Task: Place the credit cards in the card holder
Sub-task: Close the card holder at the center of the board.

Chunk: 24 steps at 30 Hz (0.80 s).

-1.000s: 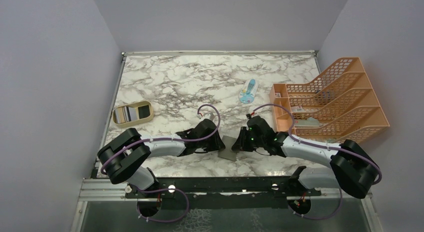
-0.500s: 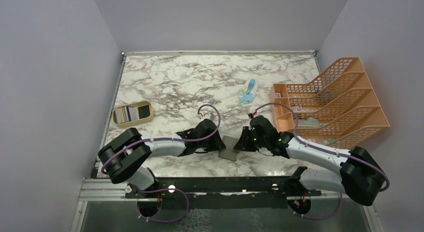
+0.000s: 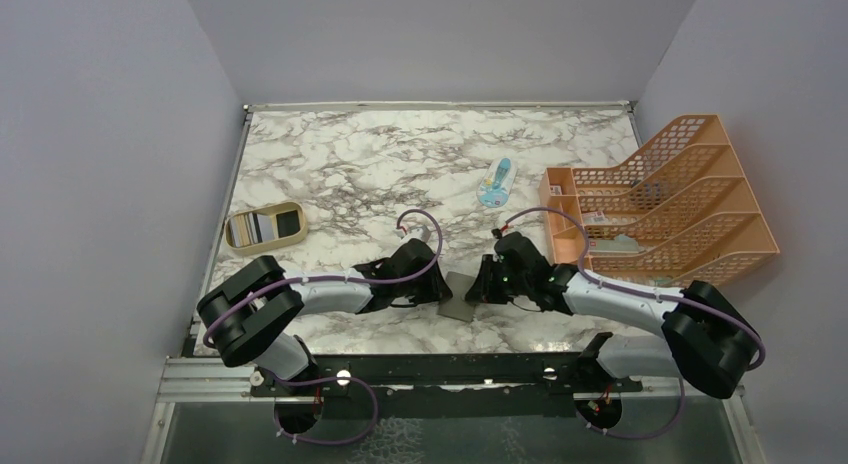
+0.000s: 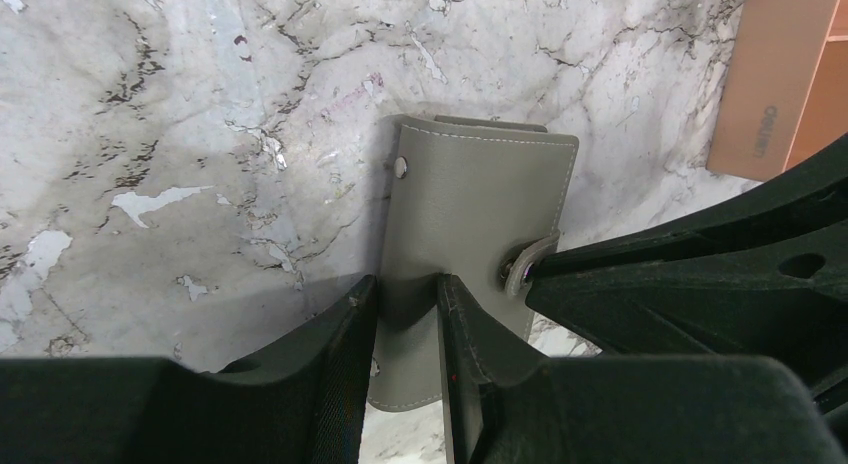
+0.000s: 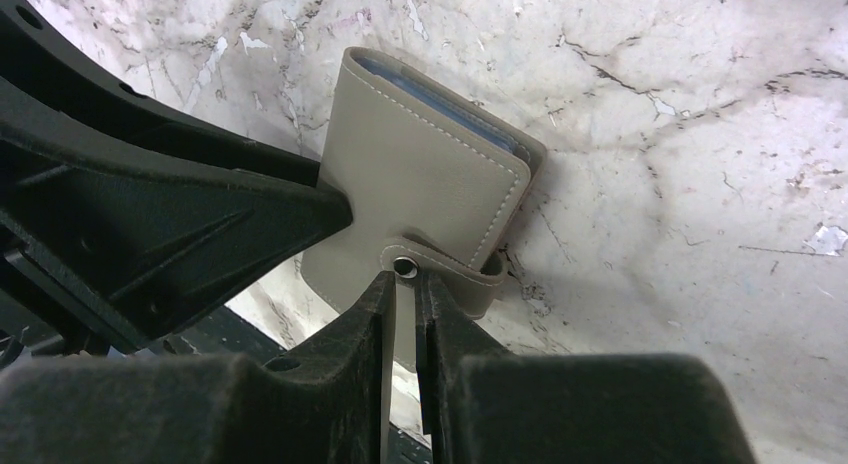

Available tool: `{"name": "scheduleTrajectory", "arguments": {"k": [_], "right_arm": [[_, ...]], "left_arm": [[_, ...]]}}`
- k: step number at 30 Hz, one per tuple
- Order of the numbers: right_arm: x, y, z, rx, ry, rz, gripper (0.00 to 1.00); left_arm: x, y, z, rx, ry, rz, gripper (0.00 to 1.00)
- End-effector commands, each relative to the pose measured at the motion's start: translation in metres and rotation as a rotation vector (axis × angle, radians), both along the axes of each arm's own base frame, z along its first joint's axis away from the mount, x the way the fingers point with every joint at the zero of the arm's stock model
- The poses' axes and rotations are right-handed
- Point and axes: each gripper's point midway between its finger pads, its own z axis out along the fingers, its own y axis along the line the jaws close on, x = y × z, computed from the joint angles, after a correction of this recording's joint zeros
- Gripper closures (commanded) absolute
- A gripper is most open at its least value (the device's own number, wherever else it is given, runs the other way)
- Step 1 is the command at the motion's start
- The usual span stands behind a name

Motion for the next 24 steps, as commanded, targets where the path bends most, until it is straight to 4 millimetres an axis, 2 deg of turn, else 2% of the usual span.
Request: {"name": "scheduleTrajectory", "arguments": {"k": [1, 9, 18, 24], "right_arm": [[0.006, 0.007, 0.002, 0.025, -0.020, 0.002, 0.86], [0.006, 0.004, -0.006, -0.001, -0.003, -0.006, 0.87], [0.006, -0.014, -0.020, -0.129, 0.035, -0.038, 0.88], [0.000, -0.027, -0.034, -0.223, 0.083, -0.045, 0.88]], "left_arm": [[-0.006, 0.001, -0.010, 0.028, 0.009, -0.011, 0.70], [-0.006, -0.001, -0.007, 0.018, 0.004, -0.013, 0.70], [-0.006, -0.003, -0.004, -0.001, -0.006, -0.017, 0.70], [-0.009, -0.012, -0.002, -0.036, -0.006, -0.053, 0.70]]}}
